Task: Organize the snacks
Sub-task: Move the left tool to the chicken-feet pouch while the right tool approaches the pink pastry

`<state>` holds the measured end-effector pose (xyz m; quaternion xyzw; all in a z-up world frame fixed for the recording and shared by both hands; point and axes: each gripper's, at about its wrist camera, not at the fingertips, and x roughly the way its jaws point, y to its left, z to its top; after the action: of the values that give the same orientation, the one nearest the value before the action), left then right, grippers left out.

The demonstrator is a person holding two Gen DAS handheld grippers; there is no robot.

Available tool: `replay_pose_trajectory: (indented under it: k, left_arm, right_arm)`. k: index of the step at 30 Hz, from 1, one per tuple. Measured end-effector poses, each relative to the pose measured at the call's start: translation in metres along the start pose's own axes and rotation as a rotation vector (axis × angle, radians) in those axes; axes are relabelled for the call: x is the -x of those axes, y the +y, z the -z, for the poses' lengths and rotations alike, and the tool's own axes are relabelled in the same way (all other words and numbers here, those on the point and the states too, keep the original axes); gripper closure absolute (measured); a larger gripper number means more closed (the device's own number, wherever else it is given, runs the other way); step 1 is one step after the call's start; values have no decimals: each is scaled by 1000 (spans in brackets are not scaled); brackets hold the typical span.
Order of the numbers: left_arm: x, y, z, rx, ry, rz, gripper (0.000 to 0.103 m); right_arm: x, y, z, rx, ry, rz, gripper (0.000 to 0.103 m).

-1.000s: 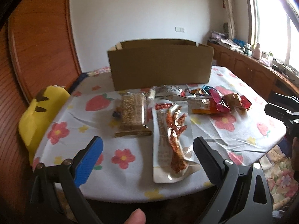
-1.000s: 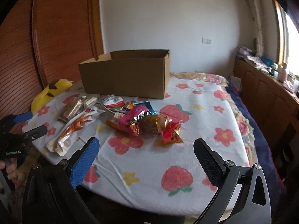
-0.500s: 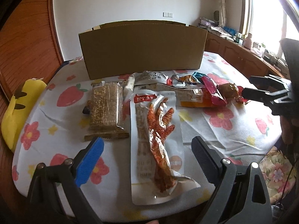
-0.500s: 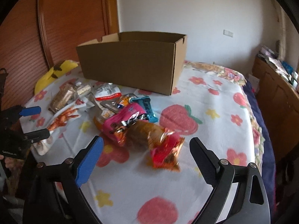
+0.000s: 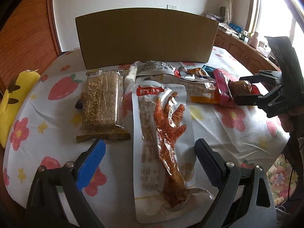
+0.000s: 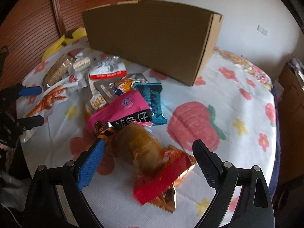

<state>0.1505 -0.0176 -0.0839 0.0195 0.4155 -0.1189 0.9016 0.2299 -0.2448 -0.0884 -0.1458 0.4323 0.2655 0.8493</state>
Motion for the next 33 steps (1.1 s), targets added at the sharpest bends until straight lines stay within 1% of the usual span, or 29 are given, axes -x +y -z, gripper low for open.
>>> replay_pose_trajectory:
  k: [3, 5, 7, 9, 13, 17, 23, 29, 31, 32, 33]
  left_arm:
    - [-1, 1, 1, 8, 3, 9, 8]
    - [-1, 2, 0, 12, 5, 16, 8]
    - [-1, 3, 0, 17, 8, 23, 8]
    - [-2, 4, -2, 25, 12, 33, 8]
    - [-1, 1, -4, 27, 7, 51, 8]
    - [-6, -6, -8, 23, 22, 57, 9]
    - [-18, -17, -17, -17, 54, 4, 9]
    - [-22, -21, -17, -57, 64, -22, 10]
    - [-19, -21, -15, -65, 56, -18, 16]
    - [-17, -21, -15, -67, 51, -17, 22]
    - [-16, -21, -14, -67, 45, -18, 33]
  right_arm:
    - [-3, -3, -1, -11, 15, -43, 9]
    - [-4, -3, 0, -27, 12, -73, 12]
    - [-3, -2, 1, -35, -4, -96, 21]
    - [-2, 0, 3, -33, -15, -98, 23]
    - [-2, 0, 7, -37, -48, -102, 23]
    - [-2, 1, 7, -34, -51, -97, 23]
    - [-2, 1, 8, -31, -52, -92, 22]
    - [-2, 1, 8, -29, -52, -89, 21]
    - [-3, 3, 8, -20, -50, -80, 20]
    - [-3, 5, 8, -17, -49, -76, 20]
    - [-3, 5, 8, -15, -49, -73, 20]
